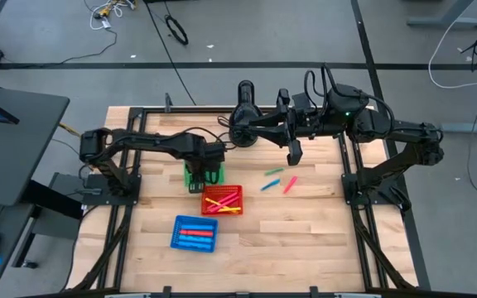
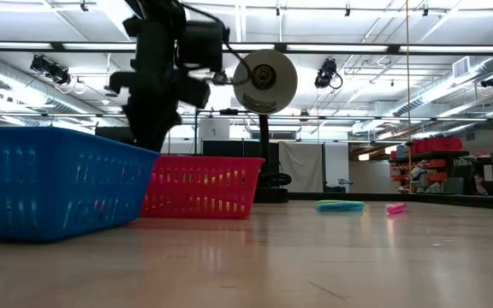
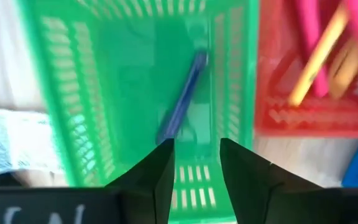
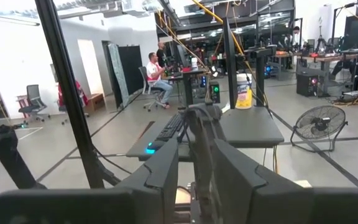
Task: Pick & Place Markers
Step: Put the pink pen into the green bin
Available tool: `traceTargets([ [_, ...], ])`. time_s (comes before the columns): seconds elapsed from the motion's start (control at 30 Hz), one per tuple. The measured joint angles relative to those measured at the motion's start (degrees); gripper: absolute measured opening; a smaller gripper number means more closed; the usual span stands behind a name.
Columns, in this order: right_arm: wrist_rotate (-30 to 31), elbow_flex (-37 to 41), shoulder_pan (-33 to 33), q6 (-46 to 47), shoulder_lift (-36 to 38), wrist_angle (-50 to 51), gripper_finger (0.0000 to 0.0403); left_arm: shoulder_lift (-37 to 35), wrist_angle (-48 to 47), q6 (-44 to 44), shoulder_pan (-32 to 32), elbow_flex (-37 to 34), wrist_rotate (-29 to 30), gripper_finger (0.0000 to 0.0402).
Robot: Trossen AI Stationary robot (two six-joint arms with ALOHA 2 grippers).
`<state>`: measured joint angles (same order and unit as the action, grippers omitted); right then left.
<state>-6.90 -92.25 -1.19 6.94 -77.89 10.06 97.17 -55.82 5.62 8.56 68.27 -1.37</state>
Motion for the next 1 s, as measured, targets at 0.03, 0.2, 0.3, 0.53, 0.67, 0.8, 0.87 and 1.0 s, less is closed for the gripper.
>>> traceTargets([
  [0.03, 0.0, 0.0, 0.0, 0.0, 0.0, 0.0, 0.0103, -1.1, 0.7, 0.0, 0.0, 0.0, 0.0, 0.0132],
  [0.2, 0.0, 0.0, 0.0, 0.0, 0.0, 0.3, 0.0103, -6.7, 4.5, -0.2, 0.0, 0.0, 0.1, 0.0126],
  [0.3, 0.0, 0.0, 0.0, 0.0, 0.0, 0.3, 0.0103, -10.1, 8.4, -0.5, -0.1, 0.0, -2.1, 0.0126],
  [0.53, 0.0, 0.0, 0.0, 0.0, 0.0, 1.8, 0.0103, -18.7, 21.3, -5.0, -0.1, 0.0, -7.8, 0.0126],
  [0.67, 0.6, 0.0, 0.0, 0.4, 0.0, 3.0, 0.0103, -23.6, 30.1, -7.9, 0.0, -0.2, -7.2, 0.0126],
  [0.8, 2.9, 0.0, 0.0, 1.0, 0.0, 4.0, 0.0103, -27.8, 36.2, -11.0, 0.0, -0.2, -5.9, 0.0126],
  [0.87, 3.1, 0.0, 0.0, 0.5, 0.0, 4.5, 0.0103, -29.5, 38.3, -12.7, -0.2, -0.3, -5.7, 0.0126],
  [1.0, 3.2, 0.0, 0.0, 0.1, 0.0, 4.6, 0.0103, -32.7, 42.6, -14.4, -1.5, -0.3, -1.7, 0.0126],
])
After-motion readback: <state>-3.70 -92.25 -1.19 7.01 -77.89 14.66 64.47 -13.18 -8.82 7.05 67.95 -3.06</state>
